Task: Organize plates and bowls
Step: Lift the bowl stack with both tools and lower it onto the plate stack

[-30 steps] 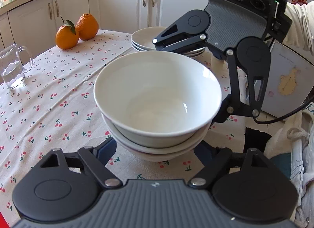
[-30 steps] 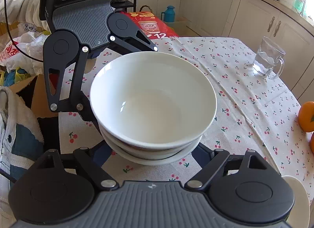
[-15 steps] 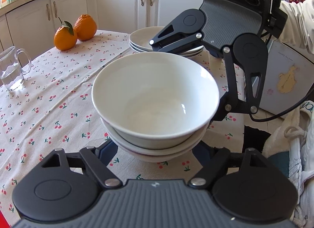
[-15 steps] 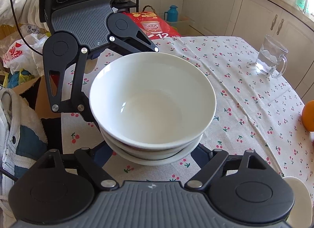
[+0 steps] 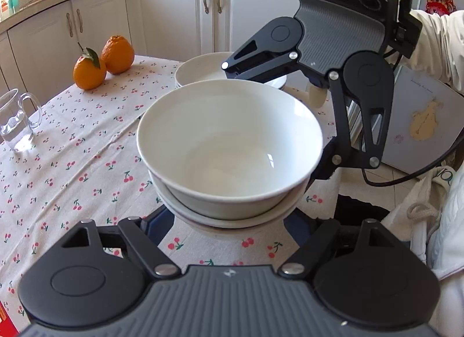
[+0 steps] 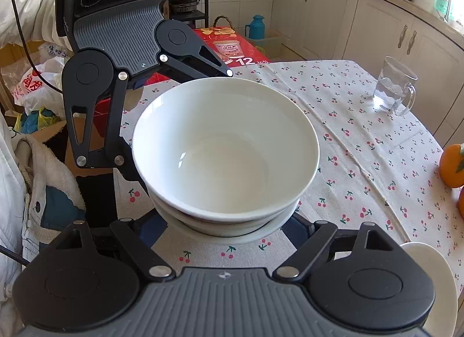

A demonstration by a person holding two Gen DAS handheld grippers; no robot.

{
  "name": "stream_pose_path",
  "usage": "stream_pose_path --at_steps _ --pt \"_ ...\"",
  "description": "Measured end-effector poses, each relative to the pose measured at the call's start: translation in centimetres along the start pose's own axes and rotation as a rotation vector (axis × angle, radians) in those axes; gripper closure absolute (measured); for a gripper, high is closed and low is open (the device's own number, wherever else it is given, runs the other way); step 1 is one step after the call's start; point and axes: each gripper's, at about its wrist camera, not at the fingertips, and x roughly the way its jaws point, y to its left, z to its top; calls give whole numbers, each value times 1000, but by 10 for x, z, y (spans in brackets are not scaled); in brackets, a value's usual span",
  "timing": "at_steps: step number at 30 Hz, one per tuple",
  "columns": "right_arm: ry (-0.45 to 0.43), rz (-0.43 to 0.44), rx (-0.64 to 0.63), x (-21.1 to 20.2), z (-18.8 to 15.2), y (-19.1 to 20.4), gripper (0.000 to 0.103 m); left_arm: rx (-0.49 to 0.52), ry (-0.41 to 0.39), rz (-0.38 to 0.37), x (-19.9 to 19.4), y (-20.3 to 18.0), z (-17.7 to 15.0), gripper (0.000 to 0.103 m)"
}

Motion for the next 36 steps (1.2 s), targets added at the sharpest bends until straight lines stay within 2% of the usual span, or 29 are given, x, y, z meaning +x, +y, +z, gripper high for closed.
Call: stream_pose_path --at_steps 11,20,27,36 --pt "-33 -73 -4 -55 -27 -14 14 65 -30 -1 24 -18 54 21" --pt "-41 -175 33 -93 -59 -57 14 150 -63 -30 71 -8 109 21" --pt "-6 -218 114 -96 -86 -97 14 190 -56 -79 114 3 131 21" --pt "19 -220 192 -84 -109 -126 14 185 -37 -112 143 14 138 21"
